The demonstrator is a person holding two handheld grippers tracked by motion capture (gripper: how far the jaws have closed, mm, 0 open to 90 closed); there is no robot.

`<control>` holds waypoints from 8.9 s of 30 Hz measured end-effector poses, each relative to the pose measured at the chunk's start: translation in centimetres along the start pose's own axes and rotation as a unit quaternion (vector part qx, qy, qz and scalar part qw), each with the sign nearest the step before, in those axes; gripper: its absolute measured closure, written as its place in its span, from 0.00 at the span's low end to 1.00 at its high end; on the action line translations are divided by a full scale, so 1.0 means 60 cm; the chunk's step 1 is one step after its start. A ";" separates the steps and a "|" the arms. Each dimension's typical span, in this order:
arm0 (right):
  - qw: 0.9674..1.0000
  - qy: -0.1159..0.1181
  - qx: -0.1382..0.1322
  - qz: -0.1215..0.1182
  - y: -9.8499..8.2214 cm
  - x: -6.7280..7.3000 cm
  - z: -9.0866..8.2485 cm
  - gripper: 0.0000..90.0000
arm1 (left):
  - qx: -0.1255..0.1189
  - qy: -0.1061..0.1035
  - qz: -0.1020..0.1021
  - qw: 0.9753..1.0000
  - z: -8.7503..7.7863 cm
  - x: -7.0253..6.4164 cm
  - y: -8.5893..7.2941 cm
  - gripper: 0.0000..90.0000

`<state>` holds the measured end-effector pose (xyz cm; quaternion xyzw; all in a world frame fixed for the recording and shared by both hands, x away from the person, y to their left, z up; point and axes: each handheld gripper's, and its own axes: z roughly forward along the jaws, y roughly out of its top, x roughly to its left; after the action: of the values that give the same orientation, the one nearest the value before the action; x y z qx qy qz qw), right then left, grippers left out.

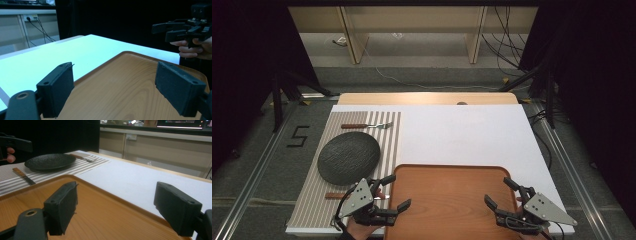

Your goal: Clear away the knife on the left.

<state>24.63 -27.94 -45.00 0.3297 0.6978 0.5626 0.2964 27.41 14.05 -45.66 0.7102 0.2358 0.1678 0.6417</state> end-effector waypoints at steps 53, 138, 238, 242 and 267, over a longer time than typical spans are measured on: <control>1.000 0.005 0.007 -0.008 -0.001 0.002 0.002 0.24 | 0.204 -0.035 -0.009 0.978 -0.029 0.040 0.058 0.17; 1.000 0.013 0.013 -0.012 -0.002 0.005 0.005 0.25 | 0.472 0.040 0.027 0.880 -0.071 0.156 -0.013 0.38; 1.000 0.015 0.013 -0.015 -0.002 0.007 0.006 0.25 | 0.225 -0.014 -0.104 0.969 -0.062 0.114 0.037 0.86; 1.000 0.015 0.013 -0.015 -0.001 0.007 0.006 0.25 | 0.224 -0.019 -0.092 0.970 -0.051 0.094 0.041 0.86; 1.000 0.015 0.013 -0.016 -0.001 0.007 0.005 0.25 | 0.263 -0.068 -0.046 0.961 0.015 -0.018 0.051 0.86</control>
<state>24.57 -27.44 -45.11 0.3139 0.7144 0.5540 0.2902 27.37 12.54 -42.69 0.8522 0.2597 0.0215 0.4537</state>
